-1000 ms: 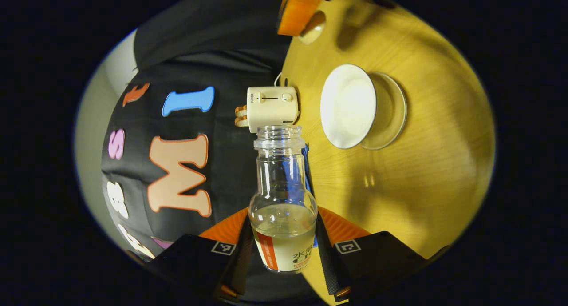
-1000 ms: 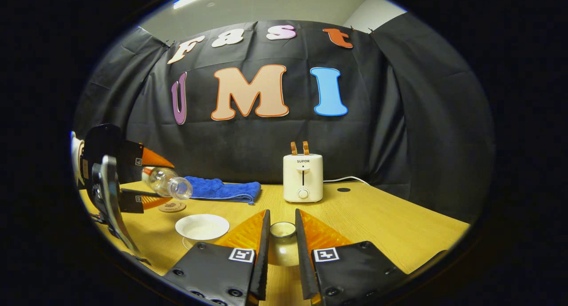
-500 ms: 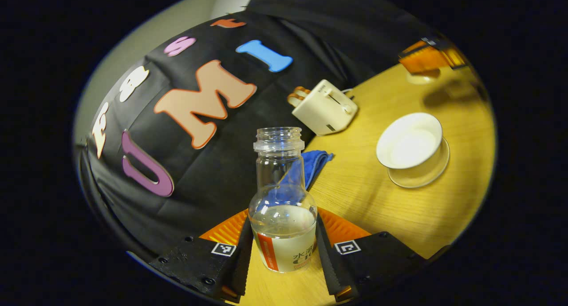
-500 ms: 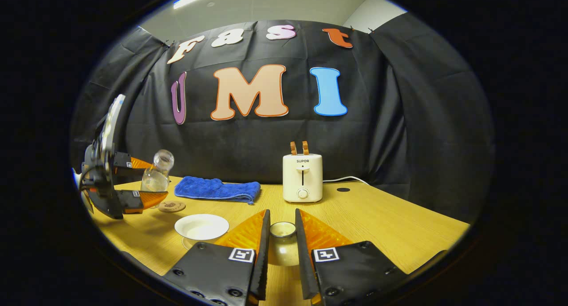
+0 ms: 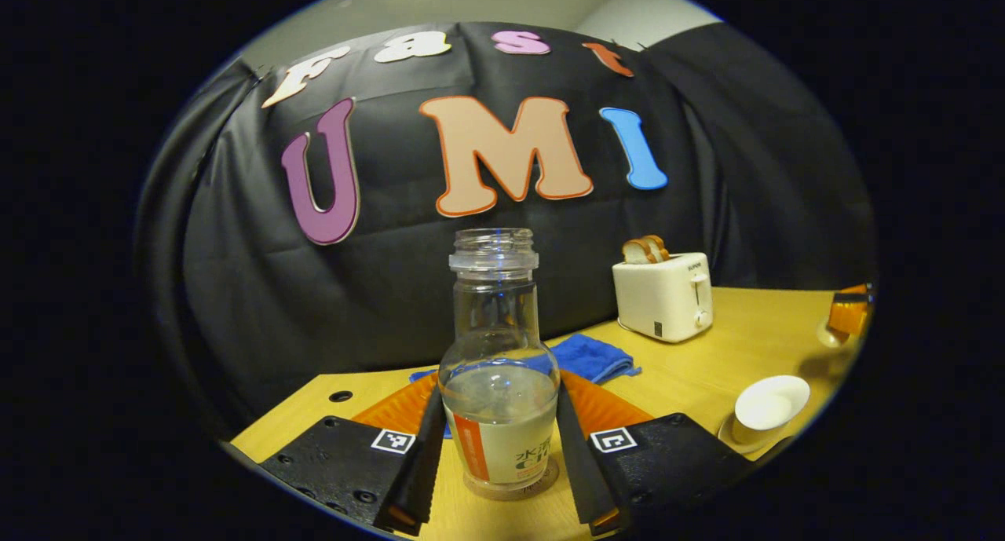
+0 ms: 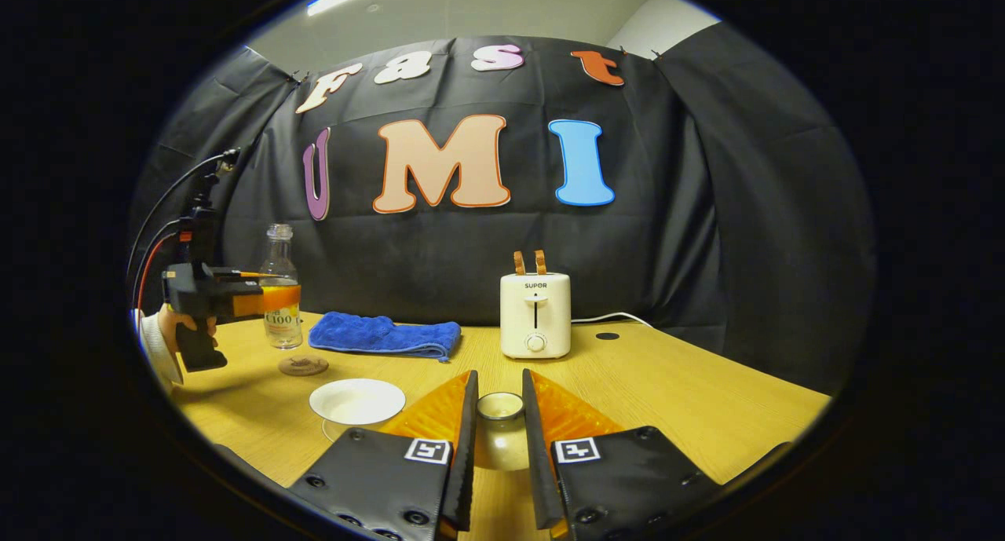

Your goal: Open the teacup lid with one hand, grasp the water bottle and pour water into the teacup with the other hand; after pouring, place the water bottle on the coaster and then close the teacup lid.

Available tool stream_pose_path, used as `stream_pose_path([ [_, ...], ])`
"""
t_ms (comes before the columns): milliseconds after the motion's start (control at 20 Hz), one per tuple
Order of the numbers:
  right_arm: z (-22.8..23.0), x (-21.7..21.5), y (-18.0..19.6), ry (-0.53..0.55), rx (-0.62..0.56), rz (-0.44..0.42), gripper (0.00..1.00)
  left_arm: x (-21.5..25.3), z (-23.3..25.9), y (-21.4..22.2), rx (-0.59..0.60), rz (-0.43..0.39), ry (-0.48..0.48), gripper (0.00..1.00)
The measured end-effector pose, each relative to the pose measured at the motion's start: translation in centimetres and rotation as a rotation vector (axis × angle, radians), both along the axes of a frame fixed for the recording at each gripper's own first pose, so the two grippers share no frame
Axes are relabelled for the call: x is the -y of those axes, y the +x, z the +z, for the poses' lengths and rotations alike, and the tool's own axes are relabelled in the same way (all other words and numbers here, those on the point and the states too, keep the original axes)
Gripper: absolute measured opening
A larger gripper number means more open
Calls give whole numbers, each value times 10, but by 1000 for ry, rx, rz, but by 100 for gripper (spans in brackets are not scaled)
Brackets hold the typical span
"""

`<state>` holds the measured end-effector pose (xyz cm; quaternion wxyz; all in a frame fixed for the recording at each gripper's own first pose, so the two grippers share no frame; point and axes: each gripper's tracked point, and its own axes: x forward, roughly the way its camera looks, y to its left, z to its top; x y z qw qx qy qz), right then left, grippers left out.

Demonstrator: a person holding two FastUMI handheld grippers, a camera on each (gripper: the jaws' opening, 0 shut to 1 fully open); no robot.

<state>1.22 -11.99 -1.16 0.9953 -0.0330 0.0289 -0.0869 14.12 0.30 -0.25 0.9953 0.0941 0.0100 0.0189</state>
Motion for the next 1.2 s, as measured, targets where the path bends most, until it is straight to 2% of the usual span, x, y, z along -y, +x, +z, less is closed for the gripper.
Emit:
stream_pose_path([
  [300, 0, 2, 0, -1, 0, -7, 34, 4, -28, 10, -48, -27, -85, 65],
  [450, 0, 2, 1, -1, 0, -10, 34, 2, -42, 14, -80, -20, -84, 65],
  [900, 0, 2, 1, -1, 1, -10, 34, 2, -42, 13, -74, -27, -105, 69],
  [1100, 0, 2, 0, -2, 1, -9, 34, -3, -55, 8, -119, -3, -90, 75],
  [1200, 0, 3, 0, -1, 1, -9, 34, -6, -47, 6, -71, -2, -100, 87],
])
